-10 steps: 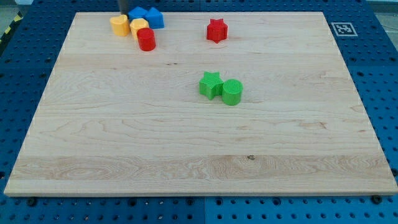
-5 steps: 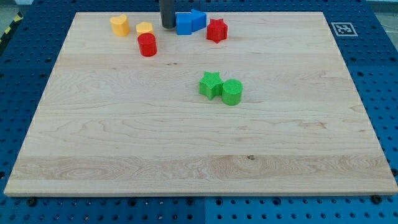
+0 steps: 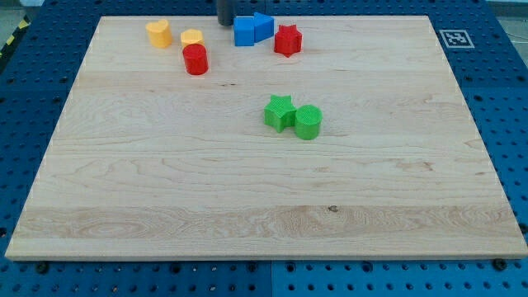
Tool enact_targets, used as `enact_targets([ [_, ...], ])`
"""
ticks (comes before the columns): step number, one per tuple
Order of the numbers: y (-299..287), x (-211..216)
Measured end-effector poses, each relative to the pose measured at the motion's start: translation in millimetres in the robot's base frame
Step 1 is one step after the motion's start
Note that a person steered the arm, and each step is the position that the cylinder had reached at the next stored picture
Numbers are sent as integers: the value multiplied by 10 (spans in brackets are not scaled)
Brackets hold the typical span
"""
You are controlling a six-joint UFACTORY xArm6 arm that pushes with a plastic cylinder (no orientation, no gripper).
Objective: Move the blue blocks to the top center
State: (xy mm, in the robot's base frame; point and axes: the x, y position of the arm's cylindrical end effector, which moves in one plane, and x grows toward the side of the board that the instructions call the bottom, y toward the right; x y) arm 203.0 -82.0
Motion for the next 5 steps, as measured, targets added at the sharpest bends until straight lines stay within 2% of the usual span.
enact_targets([
  [1, -28, 114],
  [3, 90, 646],
  [5, 812, 1127],
])
